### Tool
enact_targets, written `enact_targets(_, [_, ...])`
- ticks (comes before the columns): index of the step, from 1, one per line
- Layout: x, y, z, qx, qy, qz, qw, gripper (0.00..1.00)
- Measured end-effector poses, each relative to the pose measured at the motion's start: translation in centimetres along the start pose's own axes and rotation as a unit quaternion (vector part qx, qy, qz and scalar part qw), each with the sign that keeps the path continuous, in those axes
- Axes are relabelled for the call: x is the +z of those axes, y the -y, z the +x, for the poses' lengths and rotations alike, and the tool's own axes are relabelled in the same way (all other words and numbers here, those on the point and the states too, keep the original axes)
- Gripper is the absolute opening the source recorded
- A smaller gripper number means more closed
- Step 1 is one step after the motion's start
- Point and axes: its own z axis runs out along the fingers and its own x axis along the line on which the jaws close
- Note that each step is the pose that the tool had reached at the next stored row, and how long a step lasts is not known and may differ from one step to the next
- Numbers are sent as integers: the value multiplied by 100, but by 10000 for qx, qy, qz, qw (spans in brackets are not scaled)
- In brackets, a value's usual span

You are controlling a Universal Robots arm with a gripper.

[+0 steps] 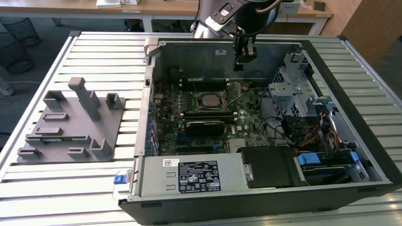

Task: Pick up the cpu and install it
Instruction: 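Close the cpu cover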

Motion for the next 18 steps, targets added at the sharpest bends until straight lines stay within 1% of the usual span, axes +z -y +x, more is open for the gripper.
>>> enact_targets(5, [1, -5, 0, 0, 0, 0, 10000, 11])
enact_targets(8, [14, -29, 0, 1, -1, 0, 10000, 11])
enact_targets(12, [32, -83, 2, 0, 1, 1, 10000, 11])
enact_targets(18, [50, -103, 2, 0, 0, 3, 10000, 11])
